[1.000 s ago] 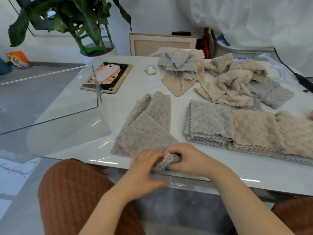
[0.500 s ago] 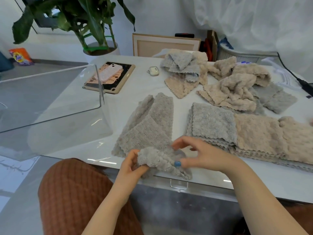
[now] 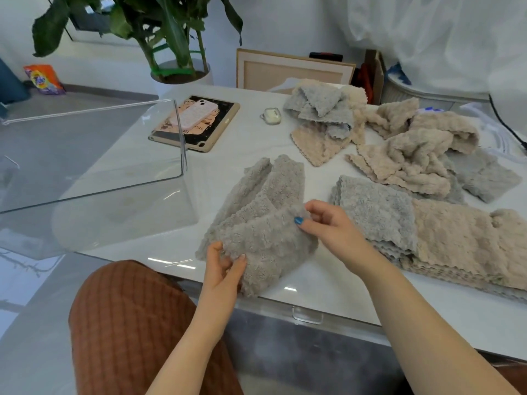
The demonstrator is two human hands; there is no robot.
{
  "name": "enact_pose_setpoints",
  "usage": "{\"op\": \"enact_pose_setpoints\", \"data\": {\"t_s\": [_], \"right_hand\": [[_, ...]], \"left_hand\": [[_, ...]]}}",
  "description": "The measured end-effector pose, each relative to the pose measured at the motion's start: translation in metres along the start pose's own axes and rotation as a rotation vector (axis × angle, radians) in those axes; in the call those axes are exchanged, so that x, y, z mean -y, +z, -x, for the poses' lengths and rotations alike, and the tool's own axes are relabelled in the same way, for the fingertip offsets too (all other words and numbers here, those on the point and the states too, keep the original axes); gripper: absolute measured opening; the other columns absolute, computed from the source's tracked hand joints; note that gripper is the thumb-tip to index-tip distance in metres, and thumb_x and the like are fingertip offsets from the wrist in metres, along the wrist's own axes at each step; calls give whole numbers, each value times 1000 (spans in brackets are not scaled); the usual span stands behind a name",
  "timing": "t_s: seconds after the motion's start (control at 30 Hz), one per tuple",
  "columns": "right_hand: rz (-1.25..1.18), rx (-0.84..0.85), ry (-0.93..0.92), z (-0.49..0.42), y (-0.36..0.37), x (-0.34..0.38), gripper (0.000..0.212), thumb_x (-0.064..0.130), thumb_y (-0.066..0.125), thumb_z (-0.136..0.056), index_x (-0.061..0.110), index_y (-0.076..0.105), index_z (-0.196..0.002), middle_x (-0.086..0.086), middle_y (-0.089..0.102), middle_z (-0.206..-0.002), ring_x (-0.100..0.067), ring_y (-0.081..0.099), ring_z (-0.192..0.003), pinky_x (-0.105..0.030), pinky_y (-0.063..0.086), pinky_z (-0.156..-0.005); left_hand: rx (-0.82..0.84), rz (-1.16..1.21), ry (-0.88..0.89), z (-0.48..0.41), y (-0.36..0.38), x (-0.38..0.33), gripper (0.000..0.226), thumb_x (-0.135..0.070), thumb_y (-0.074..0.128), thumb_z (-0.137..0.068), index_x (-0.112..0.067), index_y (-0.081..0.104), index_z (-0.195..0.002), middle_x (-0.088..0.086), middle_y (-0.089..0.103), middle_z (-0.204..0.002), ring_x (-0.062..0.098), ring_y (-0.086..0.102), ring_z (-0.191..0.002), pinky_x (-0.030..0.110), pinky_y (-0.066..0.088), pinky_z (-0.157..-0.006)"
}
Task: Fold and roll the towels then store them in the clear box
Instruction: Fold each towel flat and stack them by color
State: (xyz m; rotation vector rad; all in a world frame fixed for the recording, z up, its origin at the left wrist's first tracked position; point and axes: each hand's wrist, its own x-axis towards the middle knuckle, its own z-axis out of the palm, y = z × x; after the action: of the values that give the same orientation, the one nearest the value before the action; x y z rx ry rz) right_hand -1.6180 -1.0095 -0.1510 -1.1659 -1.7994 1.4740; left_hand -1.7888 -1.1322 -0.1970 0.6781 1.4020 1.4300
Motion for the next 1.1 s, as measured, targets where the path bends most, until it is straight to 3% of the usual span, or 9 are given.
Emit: {"op": "enact_pose_setpoints", "data": {"t_s": [0.1, 0.2, 0.37, 0.47, 0.57, 0.7, 0.8, 0.93, 1.1], "right_hand": [[273, -13, -9, -40, 24, -2, 8, 23, 55, -92, 16, 58, -93, -19, 62, -86, -28, 57, -73, -41, 48, -70], [531, 6, -2, -68, 41, -9, 14, 23, 53, -94, 14, 52, -105, -6, 53, -96, -21, 51, -82, -33, 39, -69], [438, 78, 65, -72, 43, -9, 29, 20, 57, -92, 15, 44, -118, -1, 44, -106, -20, 50, -90, -26, 41, -68], [321, 226, 92, -59, 31, 3, 49, 24, 66, -87, 23, 40, -129, 2, 50, -109, -19, 57, -96, -31, 51, -78], [326, 386, 53, -37, 8, 19, 51, 23, 71, -84, 30, 46, -127, 8, 55, -112, -7, 55, -101, -17, 48, -77], [328, 307, -34, 1, -48, 38, 15, 21, 70, -85, 16, 62, -97, -1, 65, -89, -7, 62, -79, -21, 49, -67], [346, 168, -59, 21, -94, 47, 17, 34, 67, -84, 19, 69, -91, -16, 64, -84, -24, 58, -69, -37, 46, -63], [344, 2, -101, 29, -137, 54, 24, 48, 62, -81, 26, 71, -82, -24, 48, -65, -19, 39, -54, -31, 31, -53], [534, -346, -235, 19, -174, 53, 14, 13, 65, -88, 26, 66, -84, 0, 59, -71, -10, 52, -63, -29, 42, -62]], "left_hand": [[-96, -147, 64, -12, -9, -3, 26, -12, 53, -95, -31, 43, -109, 8, 63, -114, 23, 65, -100, 41, 56, -84], [-180, -485, 116, -25, -18, -9, 41, -12, 60, -89, -29, 35, -118, 1, 54, -119, 13, 62, -92, 28, 54, -80], [-34, -969, 118, -47, -23, -24, 76, -21, 66, -80, -23, 22, -143, -5, 44, -132, 20, 59, -98, 33, 49, -81], [80, -1244, -50, -60, -21, -40, 69, -29, 69, -75, -22, 35, -135, 0, 54, -123, 21, 56, -107, 32, 47, -82], [193, -1482, 27, -64, -12, -58, 40, -34, 71, -70, -27, 55, -106, -4, 54, -99, 20, 54, -100, 33, 45, -76], [443, -1225, 241, -63, 17, -80, 30, -35, 77, -70, -34, 55, -89, -7, 44, -101, 14, 43, -99, 33, 41, -85], [627, -883, 222, -66, 53, -98, 30, -29, 78, -74, -27, 59, -97, -9, 58, -103, 12, 56, -98, 40, 48, -91], [736, -843, 280, -80, 111, -113, 25, -27, 73, -79, -22, 55, -95, 3, 62, -97, 28, 59, -86, 42, 49, -82], [554, -968, 689, -108, 170, -136, 12, -13, 61, -88, -11, 62, -100, 1, 61, -96, 10, 54, -81, 26, 40, -68]]}}
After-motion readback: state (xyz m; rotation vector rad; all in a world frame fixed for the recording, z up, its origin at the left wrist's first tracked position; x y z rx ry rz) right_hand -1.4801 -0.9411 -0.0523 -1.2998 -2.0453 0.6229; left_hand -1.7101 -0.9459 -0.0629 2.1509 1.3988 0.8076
